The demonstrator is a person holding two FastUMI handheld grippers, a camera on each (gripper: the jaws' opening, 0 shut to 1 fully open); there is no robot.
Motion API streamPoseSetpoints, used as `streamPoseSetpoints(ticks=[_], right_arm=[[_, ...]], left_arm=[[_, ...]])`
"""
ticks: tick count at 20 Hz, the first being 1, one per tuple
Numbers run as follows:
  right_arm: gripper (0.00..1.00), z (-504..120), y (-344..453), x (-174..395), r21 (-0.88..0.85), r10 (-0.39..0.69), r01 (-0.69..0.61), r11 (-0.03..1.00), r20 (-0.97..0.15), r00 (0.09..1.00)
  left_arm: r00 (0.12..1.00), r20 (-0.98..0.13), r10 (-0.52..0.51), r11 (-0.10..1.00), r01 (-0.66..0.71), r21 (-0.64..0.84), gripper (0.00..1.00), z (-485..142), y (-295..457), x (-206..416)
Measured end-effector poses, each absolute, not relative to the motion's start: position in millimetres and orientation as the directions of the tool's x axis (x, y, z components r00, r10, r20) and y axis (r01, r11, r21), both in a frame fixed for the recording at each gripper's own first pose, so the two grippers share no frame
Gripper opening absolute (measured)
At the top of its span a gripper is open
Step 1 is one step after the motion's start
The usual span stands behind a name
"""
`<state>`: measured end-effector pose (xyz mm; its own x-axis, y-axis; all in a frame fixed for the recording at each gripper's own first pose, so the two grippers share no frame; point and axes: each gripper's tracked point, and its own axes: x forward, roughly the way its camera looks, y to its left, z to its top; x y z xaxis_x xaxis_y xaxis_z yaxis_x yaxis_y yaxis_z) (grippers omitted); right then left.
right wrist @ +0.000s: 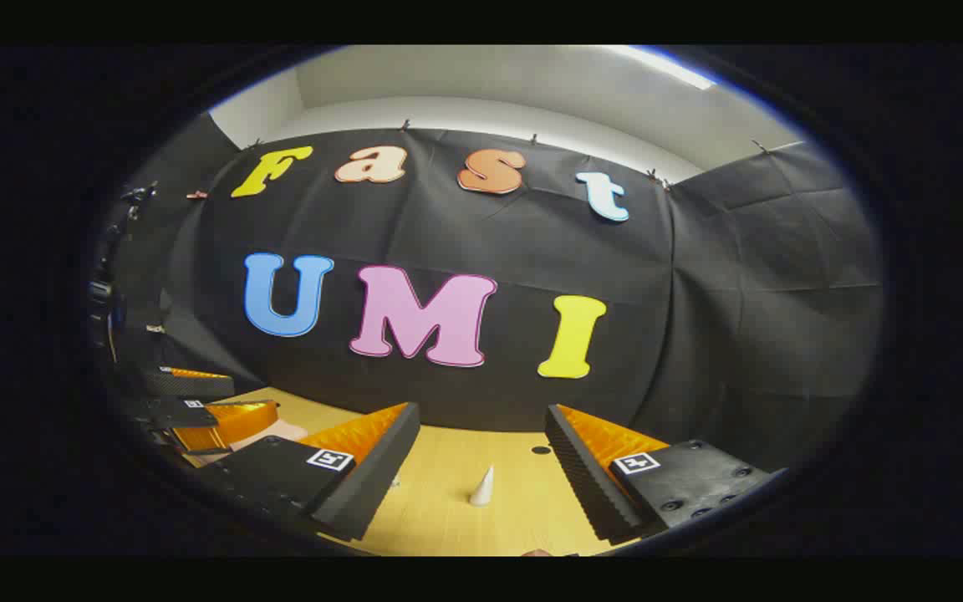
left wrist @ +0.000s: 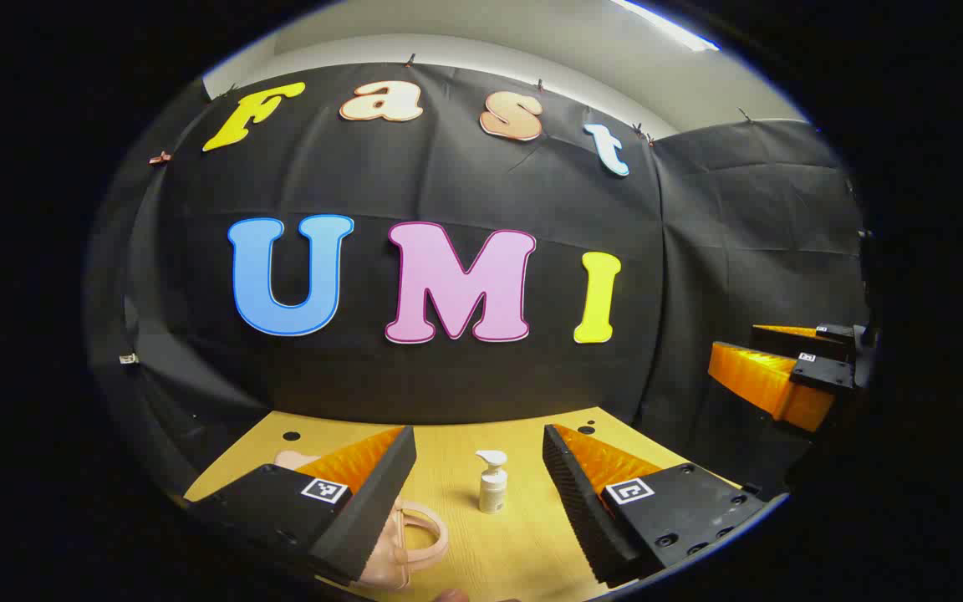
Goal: First open the suitcase, pack the skin care products into it, and then close the suitcase.
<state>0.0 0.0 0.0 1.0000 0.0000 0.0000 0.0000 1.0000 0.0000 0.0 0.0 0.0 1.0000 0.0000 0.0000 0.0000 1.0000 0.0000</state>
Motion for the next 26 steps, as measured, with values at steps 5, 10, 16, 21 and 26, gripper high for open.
streamPoseSetpoints(ticks=[5,10,16,21,26], right_arm=[[0.96,2.6,15.6,3.9,0.021,0.021,-0.021,1.000,0.012,1.000],[0.96,2.1,21.2,6.0,0.020,0.033,-0.034,0.999,0.008,0.999],[0.96,1.7,25.3,11.4,0.024,0.037,-0.037,0.999,0.011,0.999],[0.96,1.0,27.1,10.9,0.043,0.050,-0.050,0.998,0.000,0.999],[0.96,-6.9,25.9,13.6,0.037,0.076,-0.076,0.996,0.002,0.997]], left_arm=[[1.000,0.005,0.012,1.000,-0.012,0.010,0.96,2.7,8.4,-5.2],[0.999,0.035,0.025,0.999,-0.026,0.023,0.96,14.3,15.0,-7.8],[0.999,0.037,0.024,1.000,-0.025,0.018,0.96,15.0,18.4,-7.2],[0.997,-0.073,-0.011,0.998,0.007,-0.055,0.96,-22.5,9.7,2.6],[0.963,-0.269,0.020,0.994,-0.049,-0.100,0.96,-101.5,10.2,29.4]])
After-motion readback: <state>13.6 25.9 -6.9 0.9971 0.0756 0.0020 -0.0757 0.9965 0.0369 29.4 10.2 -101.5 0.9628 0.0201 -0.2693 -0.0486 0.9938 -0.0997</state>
